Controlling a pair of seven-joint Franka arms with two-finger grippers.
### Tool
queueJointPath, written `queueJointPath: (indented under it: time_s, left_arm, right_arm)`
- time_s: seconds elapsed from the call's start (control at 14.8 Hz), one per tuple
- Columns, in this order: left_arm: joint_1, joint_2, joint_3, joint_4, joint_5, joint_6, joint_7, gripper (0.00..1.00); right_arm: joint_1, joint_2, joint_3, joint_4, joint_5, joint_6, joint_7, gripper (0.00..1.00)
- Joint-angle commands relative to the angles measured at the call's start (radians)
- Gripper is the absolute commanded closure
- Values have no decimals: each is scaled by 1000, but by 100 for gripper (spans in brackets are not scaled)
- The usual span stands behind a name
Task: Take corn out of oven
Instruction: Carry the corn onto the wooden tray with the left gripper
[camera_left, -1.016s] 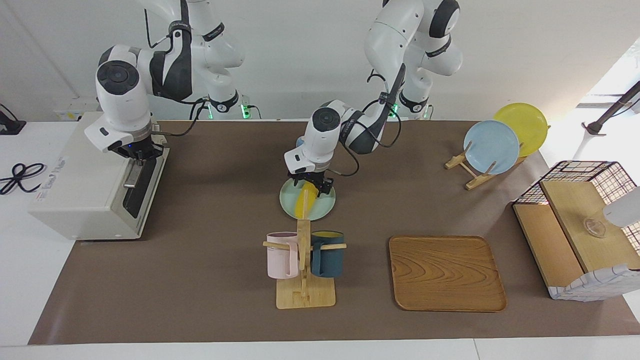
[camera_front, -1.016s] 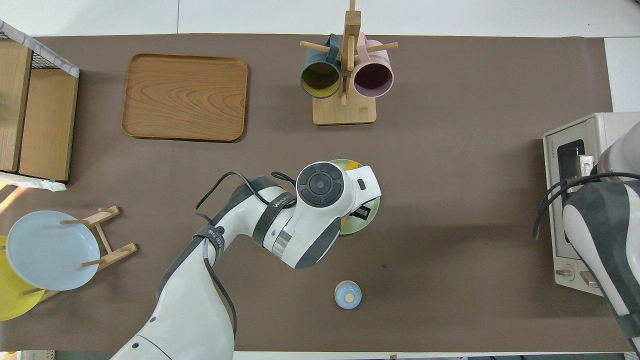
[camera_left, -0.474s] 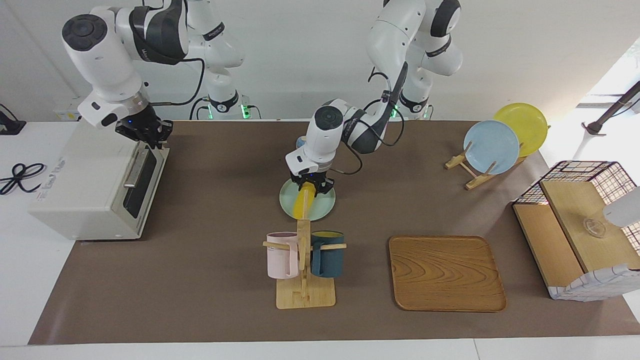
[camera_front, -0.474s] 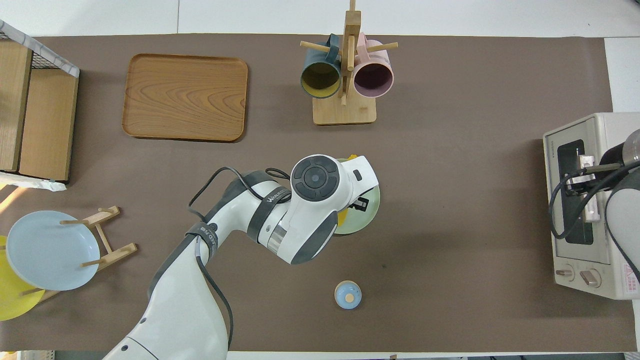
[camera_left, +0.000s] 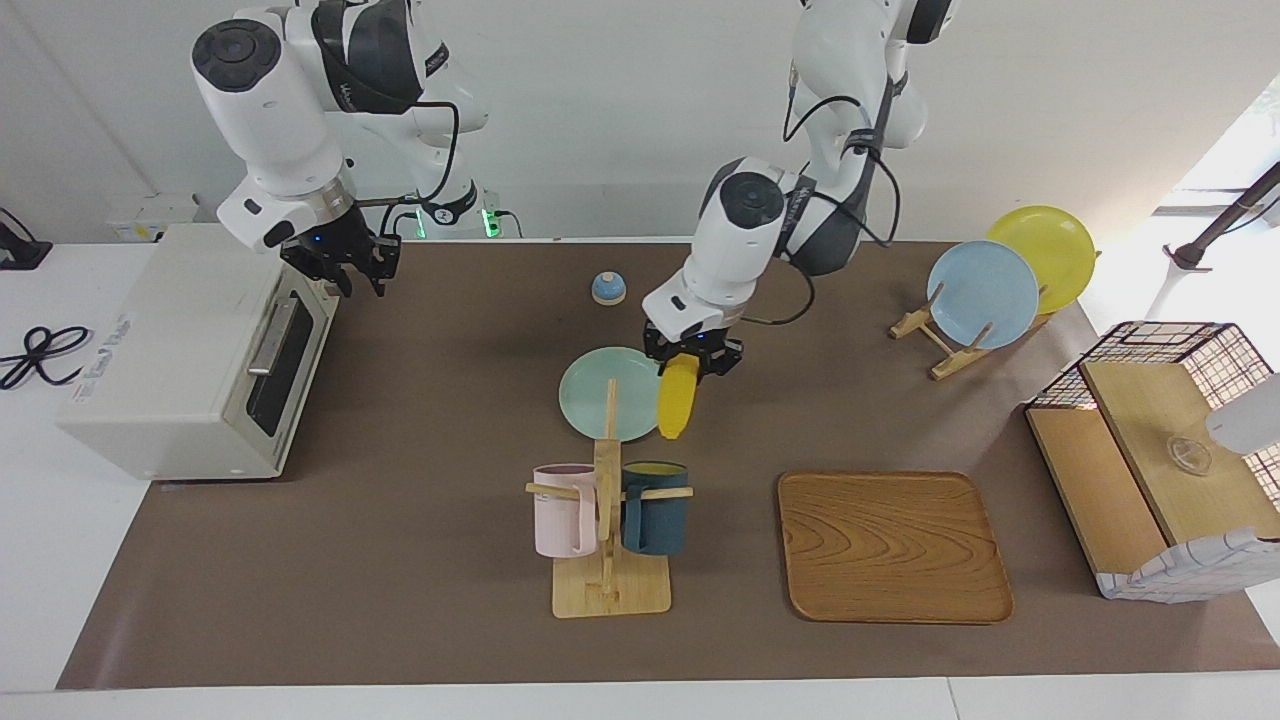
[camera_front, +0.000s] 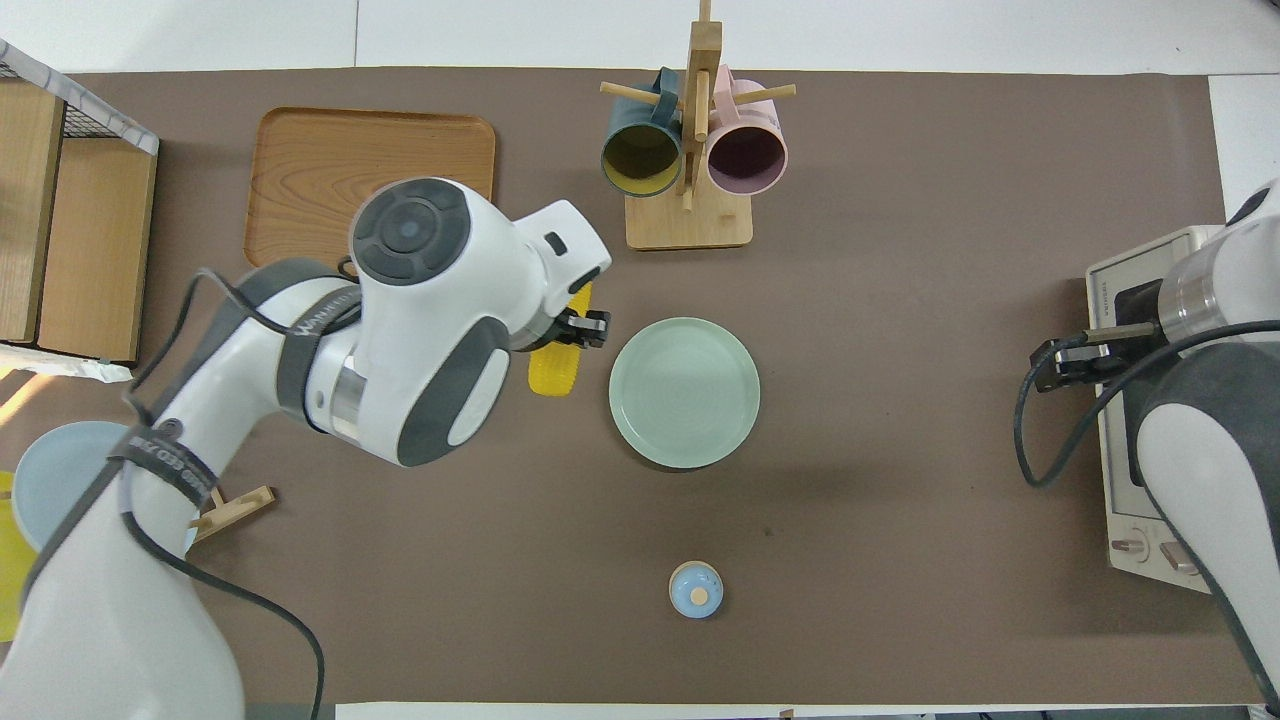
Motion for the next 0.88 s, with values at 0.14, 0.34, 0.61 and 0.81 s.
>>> queueJointPath:
  time_s: [0.14, 0.34, 0.61, 0.81]
  left_arm:
    - [168, 3, 30, 7, 34, 14, 18, 100]
    - [252, 27, 30, 14, 34, 60, 68, 100]
    - [303, 160, 28, 173, 35, 48, 85, 100]
    - [320, 327, 30, 353, 29, 30, 85, 100]
  right_arm:
    - [-3, 52, 0, 88, 35, -17, 6, 0]
    - [-14, 93, -2, 147, 23, -46, 6, 0]
    - [-8, 102, -5, 174, 12, -60, 9, 0]
    - [-11, 104, -3, 174, 8, -57, 15, 0]
